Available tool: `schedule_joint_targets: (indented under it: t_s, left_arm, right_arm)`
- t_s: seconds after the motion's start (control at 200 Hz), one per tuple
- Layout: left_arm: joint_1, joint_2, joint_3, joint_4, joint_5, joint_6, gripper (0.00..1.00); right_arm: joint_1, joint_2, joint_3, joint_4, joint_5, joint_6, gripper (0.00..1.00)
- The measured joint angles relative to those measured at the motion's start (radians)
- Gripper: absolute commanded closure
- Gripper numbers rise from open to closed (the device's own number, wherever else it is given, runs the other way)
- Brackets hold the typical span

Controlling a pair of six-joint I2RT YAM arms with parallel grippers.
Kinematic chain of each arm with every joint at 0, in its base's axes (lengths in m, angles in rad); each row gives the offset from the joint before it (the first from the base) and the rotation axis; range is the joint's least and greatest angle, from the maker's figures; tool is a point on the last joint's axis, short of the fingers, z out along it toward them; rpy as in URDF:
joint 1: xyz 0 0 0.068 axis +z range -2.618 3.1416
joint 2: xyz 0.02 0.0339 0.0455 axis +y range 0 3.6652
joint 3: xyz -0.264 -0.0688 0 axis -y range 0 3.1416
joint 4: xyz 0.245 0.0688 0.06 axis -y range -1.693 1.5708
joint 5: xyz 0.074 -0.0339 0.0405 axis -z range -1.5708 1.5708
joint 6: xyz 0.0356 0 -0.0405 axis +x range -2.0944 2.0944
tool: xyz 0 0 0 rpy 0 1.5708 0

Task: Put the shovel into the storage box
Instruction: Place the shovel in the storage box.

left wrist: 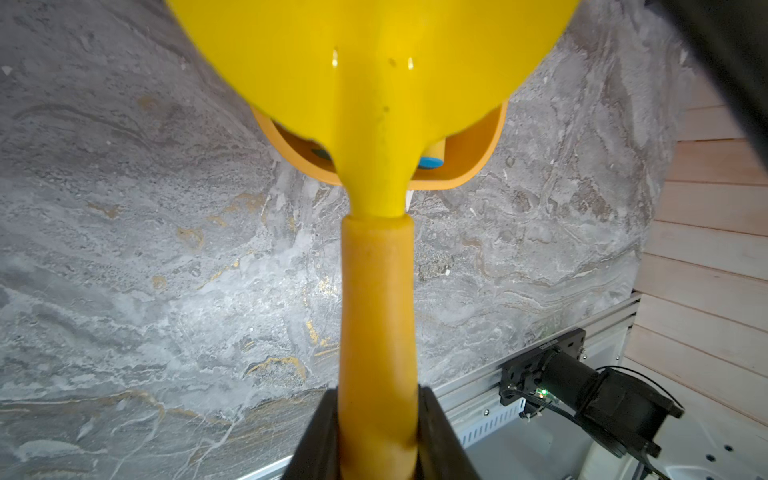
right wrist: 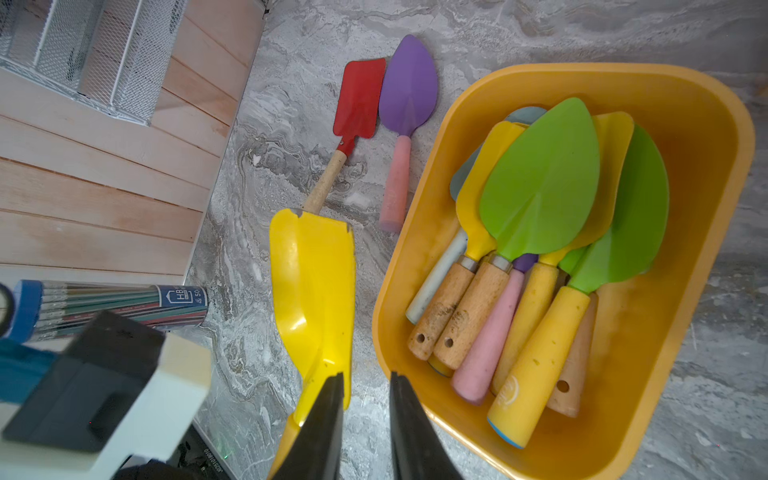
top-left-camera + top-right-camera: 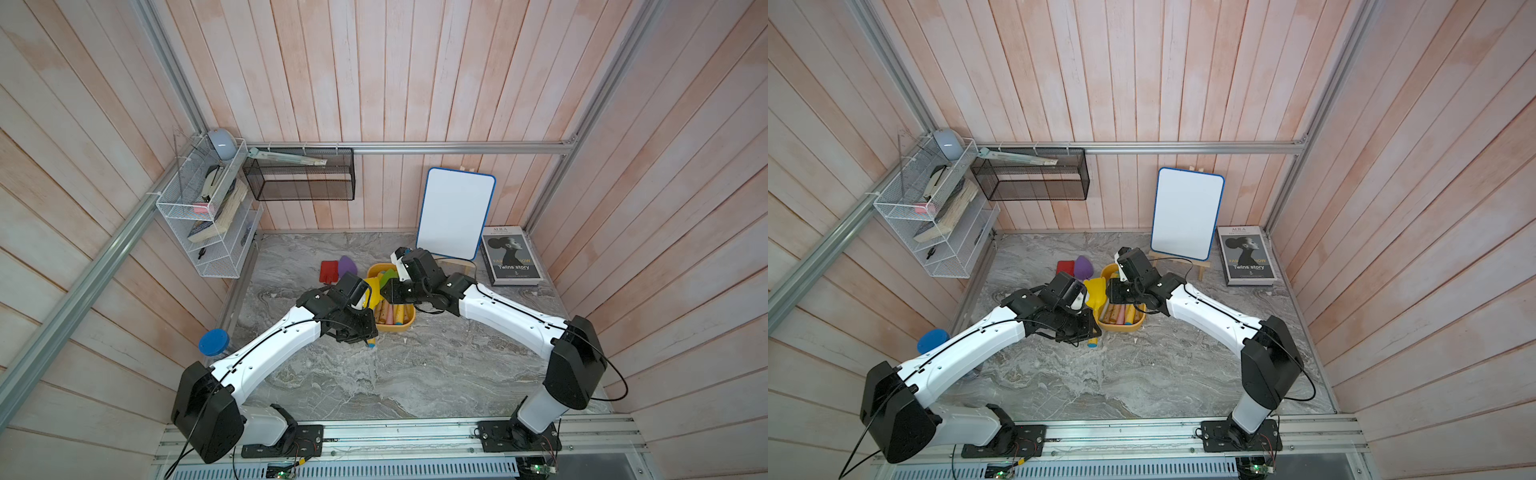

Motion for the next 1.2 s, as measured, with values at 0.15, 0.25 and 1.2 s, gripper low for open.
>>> schedule_joint_targets:
  t_s: [0.15, 0.25, 1.2]
  left_arm:
    - [0.0, 0.008, 0.001, -0.021, -0.013, 0.0, 0.98]
    - [0.0, 0.012, 0.009, -0.023, -0.016, 0.0, 0.98]
    - [-0.043, 0.047, 0.062, -0.008, 0.006, -0.005, 0.98]
  right_arm:
    - [0.0, 0.0, 0.0, 0.0, 0.011, 0.0, 0.75]
    - [0.0, 0.0, 0.0, 0.0, 0.011, 0.0, 0.75]
    - [0.005, 0.03, 0.004, 0.007, 0.006, -0.008, 0.86]
